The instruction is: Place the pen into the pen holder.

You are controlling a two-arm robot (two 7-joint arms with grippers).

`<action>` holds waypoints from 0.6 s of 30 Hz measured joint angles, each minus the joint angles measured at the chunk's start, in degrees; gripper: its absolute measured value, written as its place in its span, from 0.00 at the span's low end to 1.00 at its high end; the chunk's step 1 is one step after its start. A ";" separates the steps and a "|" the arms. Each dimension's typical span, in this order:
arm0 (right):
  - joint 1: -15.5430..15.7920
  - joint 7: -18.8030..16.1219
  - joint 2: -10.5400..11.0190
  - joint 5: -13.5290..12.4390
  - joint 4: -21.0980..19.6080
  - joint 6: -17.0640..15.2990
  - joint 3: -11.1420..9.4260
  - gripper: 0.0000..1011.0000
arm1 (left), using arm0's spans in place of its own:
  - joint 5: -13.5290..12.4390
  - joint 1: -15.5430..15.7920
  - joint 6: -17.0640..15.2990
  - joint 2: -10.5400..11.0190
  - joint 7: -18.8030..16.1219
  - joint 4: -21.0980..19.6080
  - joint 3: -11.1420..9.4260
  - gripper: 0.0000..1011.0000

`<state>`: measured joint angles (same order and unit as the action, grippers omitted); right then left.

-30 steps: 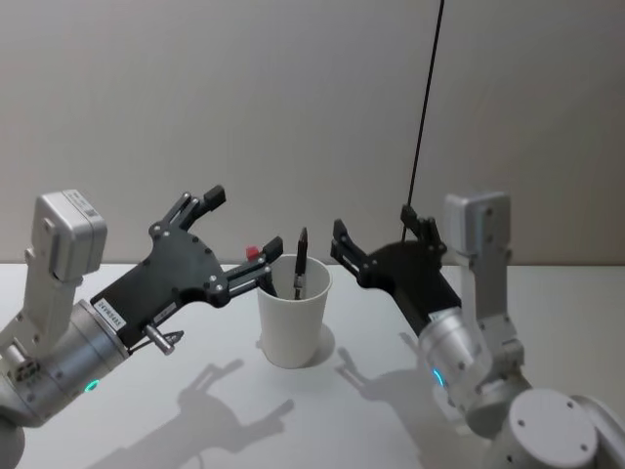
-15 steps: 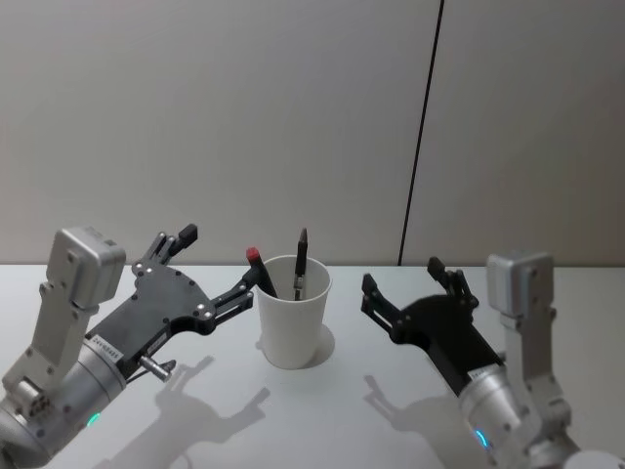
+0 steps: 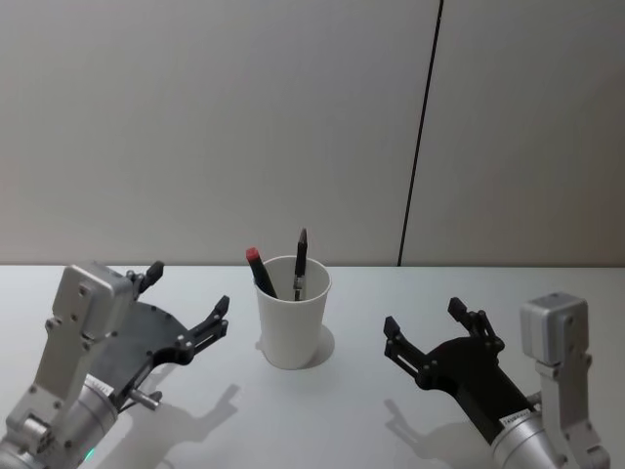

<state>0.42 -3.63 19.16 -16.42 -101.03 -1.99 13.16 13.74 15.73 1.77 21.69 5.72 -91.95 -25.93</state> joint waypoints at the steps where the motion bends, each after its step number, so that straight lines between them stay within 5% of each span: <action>1: 0.12 -0.06 0.04 -0.02 -0.05 0.03 -0.07 0.99 | -0.24 -0.23 -0.26 0.02 -0.54 -0.14 -0.02 0.99; 10: 0.42 -0.20 0.17 -0.08 -0.20 0.07 -0.22 0.99 | -2.08 -1.98 -2.36 0.20 -4.71 -1.16 -0.12 0.99; 18: 0.42 -0.20 0.18 -0.07 -0.20 0.07 -0.22 0.99 | -2.26 -2.14 -2.57 0.21 -5.09 -1.24 -0.13 0.99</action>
<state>0.84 -3.83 19.34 -16.49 -101.24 -1.92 12.94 11.49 13.59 -0.80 21.90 0.64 -93.19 -26.06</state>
